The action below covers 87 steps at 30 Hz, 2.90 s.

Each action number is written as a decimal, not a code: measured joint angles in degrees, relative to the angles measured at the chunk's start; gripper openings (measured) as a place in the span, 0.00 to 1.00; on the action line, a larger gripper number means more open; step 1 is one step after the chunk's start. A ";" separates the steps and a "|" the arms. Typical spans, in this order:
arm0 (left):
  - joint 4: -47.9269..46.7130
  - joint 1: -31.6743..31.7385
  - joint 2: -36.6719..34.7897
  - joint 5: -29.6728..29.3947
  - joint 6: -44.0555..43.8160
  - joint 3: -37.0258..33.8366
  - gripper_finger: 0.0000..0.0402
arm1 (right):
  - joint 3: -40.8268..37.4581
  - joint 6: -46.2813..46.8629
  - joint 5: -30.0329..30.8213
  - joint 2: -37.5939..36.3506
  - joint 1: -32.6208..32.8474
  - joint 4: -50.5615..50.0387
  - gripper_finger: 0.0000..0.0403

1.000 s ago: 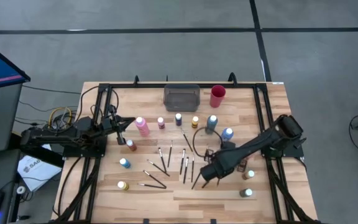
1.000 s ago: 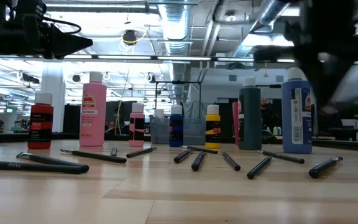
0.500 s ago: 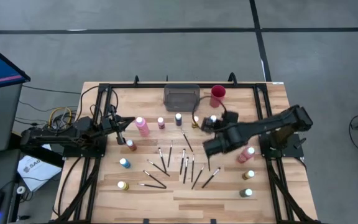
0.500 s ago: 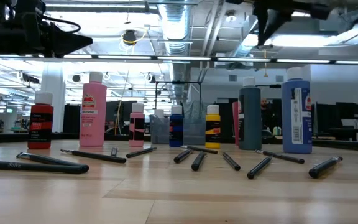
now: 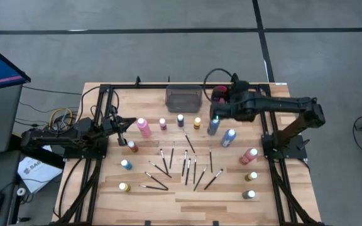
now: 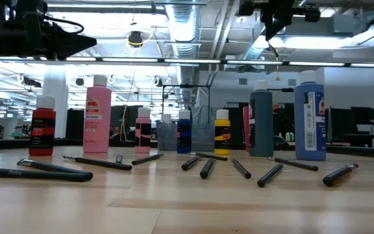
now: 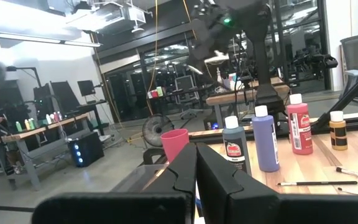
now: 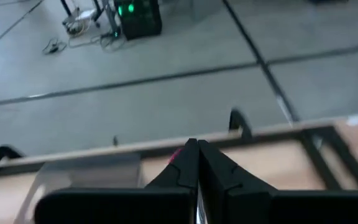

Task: Pick & Place Paint Supplies
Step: Put the black paintbrush into the red cup

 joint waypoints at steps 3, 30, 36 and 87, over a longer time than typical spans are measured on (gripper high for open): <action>0.06 0.00 0.01 0.00 0.00 -0.01 0.01 | 0.00 -9.82 1.98 -0.60 -3.98 5.46 0.00; 1.00 0.00 -0.01 -3.32 0.02 -0.01 0.01 | -39.43 -72.40 -38.16 -16.47 -30.50 99.34 0.00; 1.04 0.00 -0.01 -3.32 0.02 -0.01 0.01 | -53.38 -71.47 -40.76 -16.91 -32.21 115.93 0.00; 1.37 0.00 -0.01 -3.24 0.01 -0.01 0.01 | -21.95 -33.11 -38.41 -19.64 -7.87 31.70 0.33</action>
